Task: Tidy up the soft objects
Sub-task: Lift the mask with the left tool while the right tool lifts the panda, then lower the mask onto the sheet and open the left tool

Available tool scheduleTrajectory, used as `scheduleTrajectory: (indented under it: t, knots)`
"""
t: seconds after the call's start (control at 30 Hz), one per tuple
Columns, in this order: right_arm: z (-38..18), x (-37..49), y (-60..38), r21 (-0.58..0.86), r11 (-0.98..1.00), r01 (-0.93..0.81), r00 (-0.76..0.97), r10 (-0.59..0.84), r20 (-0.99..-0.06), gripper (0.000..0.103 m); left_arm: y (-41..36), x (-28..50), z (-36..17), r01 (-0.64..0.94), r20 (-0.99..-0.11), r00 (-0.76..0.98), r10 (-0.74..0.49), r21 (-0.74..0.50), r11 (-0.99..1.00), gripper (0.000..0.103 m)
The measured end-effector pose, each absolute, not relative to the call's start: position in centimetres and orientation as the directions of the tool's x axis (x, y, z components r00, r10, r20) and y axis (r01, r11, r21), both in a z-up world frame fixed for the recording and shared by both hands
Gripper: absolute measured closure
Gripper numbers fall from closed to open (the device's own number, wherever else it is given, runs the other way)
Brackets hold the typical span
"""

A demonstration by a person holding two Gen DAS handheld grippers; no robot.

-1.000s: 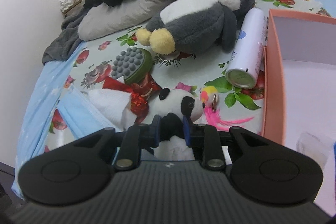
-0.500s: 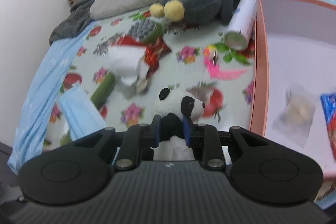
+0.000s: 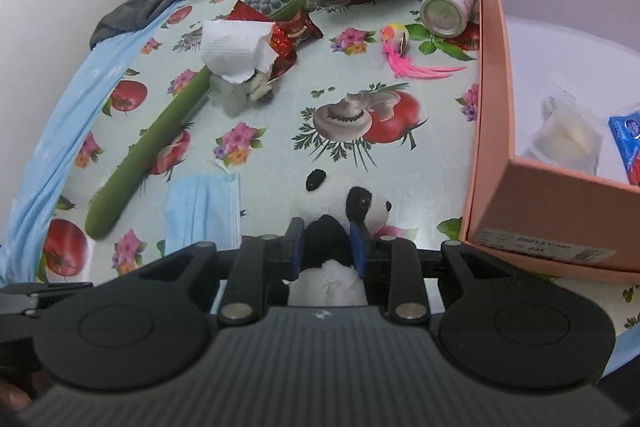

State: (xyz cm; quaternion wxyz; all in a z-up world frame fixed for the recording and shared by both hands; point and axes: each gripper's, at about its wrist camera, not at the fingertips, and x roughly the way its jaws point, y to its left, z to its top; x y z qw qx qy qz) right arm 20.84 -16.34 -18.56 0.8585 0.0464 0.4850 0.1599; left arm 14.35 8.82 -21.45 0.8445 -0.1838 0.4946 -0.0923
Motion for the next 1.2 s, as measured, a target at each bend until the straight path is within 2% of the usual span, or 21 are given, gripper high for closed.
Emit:
scheduleTrajectory:
  t: [0.07,0.1,0.17,0.23,0.47,0.53,0.77,0.97,1.2]
  knots:
    - [-18.4,20.8,-16.5,0.233,0.945,-0.228,0.481,0.318,-0.817,0.068,9.0,14.2,-21.5,-0.063,-0.803,0.503,-0.320,-0.404,0.913,0.060]
    - [-18.3,20.7,-16.6,0.233,0.945,-0.230,0.483,0.318,-0.815,0.063,9.1,14.1,-21.4,-0.071,-0.798,0.516,-0.313,-0.404,0.912,0.056]
    - [-18.1,20.4,-16.7,0.228,0.944,-0.239,0.496,0.321,-0.807,0.055,8.9,13.8,-21.1,-0.078,-0.790,0.536,-0.296,-0.396,0.915,0.055]
    - [-18.3,20.1,-16.6,0.216,0.944,-0.251,0.503,0.317,-0.804,0.053,8.6,13.6,-20.9,-0.097,-0.793,0.542,-0.278,-0.388,0.917,0.054]
    - [-20.3,20.0,-16.2,0.233,0.934,-0.271,0.469,0.339,-0.816,0.055,7.9,14.0,-20.7,-0.173,-0.790,0.567,-0.233,-0.391,0.904,0.050]
    - [-20.6,19.9,-16.2,0.226,0.936,-0.268,0.470,0.332,-0.818,0.060,7.6,14.3,-20.6,-0.187,-0.791,0.570,-0.220,-0.386,0.903,0.049]
    - [-19.7,19.5,-17.0,0.199,0.937,-0.288,0.501,0.324,-0.802,0.062,5.9,15.4,-21.0,-0.196,-0.802,0.568,-0.185,-0.350,0.916,0.047]
    - [-19.9,18.9,-17.8,0.150,0.939,-0.311,0.508,0.297,-0.809,0.062,3.8,16.3,-21.7,-0.181,-0.821,0.558,-0.122,-0.264,0.947,0.047]
    - [-20.3,18.6,-18.8,0.176,0.935,-0.308,0.499,0.316,-0.807,0.062,2.2,16.9,-22.4,-0.173,-0.837,0.543,-0.059,-0.180,0.968,0.048]
